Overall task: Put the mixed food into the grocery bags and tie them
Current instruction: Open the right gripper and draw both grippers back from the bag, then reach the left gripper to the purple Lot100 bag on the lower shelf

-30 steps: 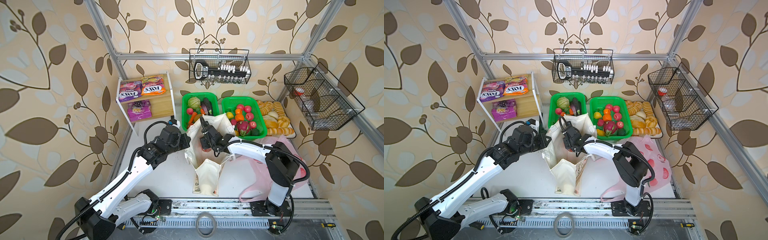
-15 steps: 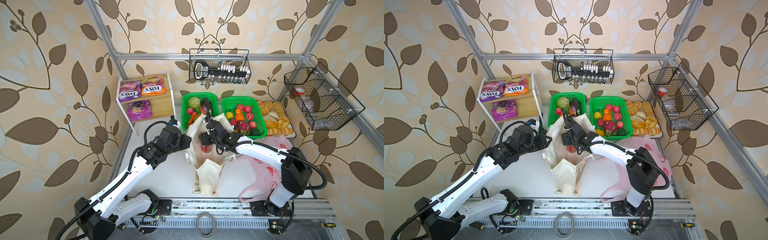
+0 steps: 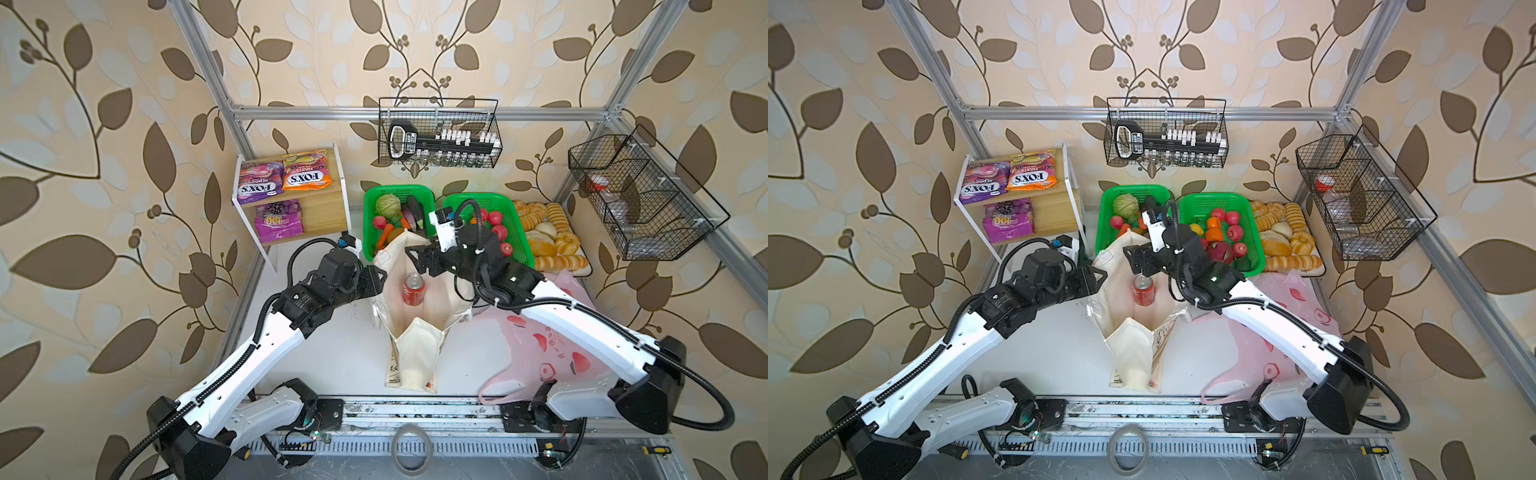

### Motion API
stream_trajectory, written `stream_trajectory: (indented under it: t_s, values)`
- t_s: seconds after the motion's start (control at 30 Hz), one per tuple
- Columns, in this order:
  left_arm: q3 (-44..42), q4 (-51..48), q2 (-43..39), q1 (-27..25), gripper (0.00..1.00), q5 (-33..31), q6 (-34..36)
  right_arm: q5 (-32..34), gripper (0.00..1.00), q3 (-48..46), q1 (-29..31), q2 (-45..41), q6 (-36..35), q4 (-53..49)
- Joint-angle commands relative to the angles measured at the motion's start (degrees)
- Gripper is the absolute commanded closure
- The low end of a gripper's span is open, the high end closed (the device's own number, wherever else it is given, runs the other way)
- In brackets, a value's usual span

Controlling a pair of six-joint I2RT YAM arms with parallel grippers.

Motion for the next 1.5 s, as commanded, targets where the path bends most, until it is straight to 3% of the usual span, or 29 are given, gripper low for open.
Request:
stream_trajectory:
  t_s: [0.0,0.1,0.23,0.33,0.4,0.7,0.77,0.87,1.07,1.47]
  values:
    - [7.98,-4.24,-2.23,0.16,0.39,-1.96,9.26,-3.05,0.16,-3.6,-1.01,-4.92,-0.69,4.07]
    - [14.93,-10.42,-2.53,0.14,0.25,-6.53,16.2,-3.51,0.16,-6.16,-2.45,-9.42,-0.47,5.39]
    - [19.14,-13.44,-3.24,0.17,0.16,-14.09,20.94,-3.01,0.16,-9.36,-4.71,-13.74,0.32,6.44]
    - [22.56,-17.49,-2.13,1.51,0.16,-21.19,22.08,-3.42,0.16,-10.32,-6.59,-15.57,1.76,5.63]
    - [23.17,-18.59,-1.62,4.58,0.17,-22.46,21.8,-3.83,0.16,-11.03,-7.5,-16.66,2.42,5.72]
    - [14.52,-12.45,0.51,29.68,0.26,-5.66,15.64,-7.3,0.15,-12.24,-9.43,-18.65,4.4,5.28]
    - [12.73,-9.3,1.86,33.51,0.34,-1.38,14.82,-8.0,0.15,-12.84,-9.79,-19.25,5.37,5.31]
    - [11.96,-5.71,5.97,37.67,0.37,2.6,14.0,-10.46,0.15,-13.77,-11.65,-20.02,7.96,4.81]
    - [8.5,7.05,12.85,38.04,0.37,-5.81,22.46,-13.43,0.15,-15.91,-15.26,-21.61,9.56,4.39]
    - [5.16,26.79,23.66,37.45,0.24,-17.51,41.01,-15.43,0.15,-16.75,-18.32,-21.72,8.68,3.22]
